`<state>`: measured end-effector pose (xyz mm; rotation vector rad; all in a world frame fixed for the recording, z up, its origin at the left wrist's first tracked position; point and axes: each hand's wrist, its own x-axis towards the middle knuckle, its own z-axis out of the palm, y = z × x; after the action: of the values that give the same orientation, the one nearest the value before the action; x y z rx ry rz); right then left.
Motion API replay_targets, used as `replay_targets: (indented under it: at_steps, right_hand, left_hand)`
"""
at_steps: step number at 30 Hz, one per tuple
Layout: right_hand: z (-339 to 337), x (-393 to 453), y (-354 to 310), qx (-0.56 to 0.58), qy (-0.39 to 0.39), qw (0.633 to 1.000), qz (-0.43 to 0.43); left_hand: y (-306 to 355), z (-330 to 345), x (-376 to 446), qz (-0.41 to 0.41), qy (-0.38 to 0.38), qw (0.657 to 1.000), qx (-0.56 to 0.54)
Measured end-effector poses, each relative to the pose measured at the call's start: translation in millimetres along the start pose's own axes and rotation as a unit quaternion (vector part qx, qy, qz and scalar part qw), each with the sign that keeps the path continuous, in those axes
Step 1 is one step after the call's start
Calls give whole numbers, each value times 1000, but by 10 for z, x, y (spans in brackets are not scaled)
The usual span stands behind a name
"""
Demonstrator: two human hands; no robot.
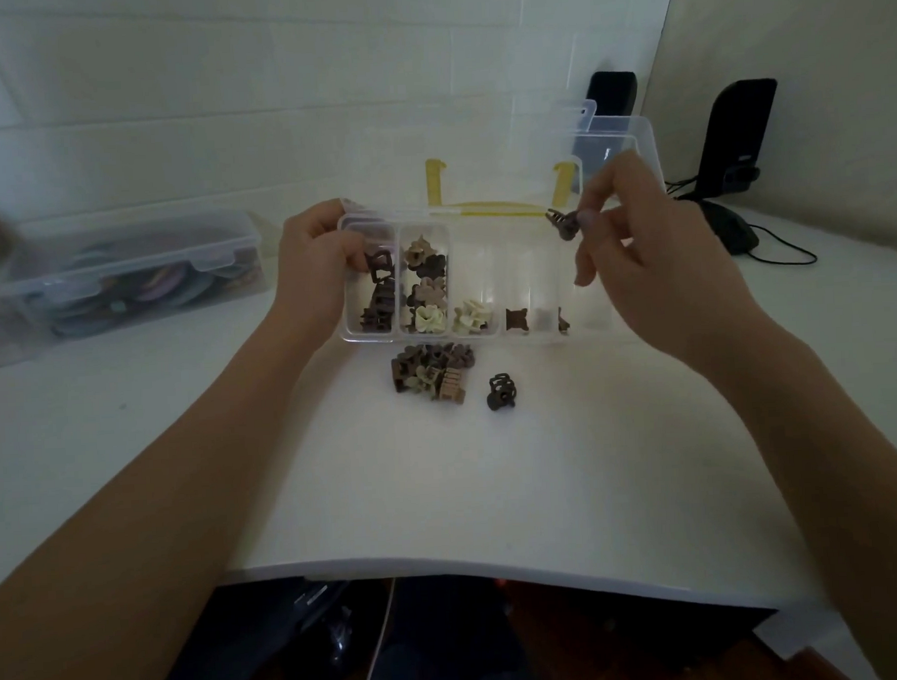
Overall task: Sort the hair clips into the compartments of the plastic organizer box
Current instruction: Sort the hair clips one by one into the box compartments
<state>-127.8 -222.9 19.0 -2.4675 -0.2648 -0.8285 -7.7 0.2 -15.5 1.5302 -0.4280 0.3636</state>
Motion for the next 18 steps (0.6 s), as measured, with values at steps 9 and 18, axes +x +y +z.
replay_targets:
  at_steps: [9, 18]
  right_hand:
    - [-60, 4, 46, -72, -73, 994, 32]
    - [-122, 16, 91, -172, -50, 983, 29]
  left_hand:
    - [-27, -12, 20, -3, 8, 1000, 16]
    - [-44, -8, 46, -16, 17, 1000, 14]
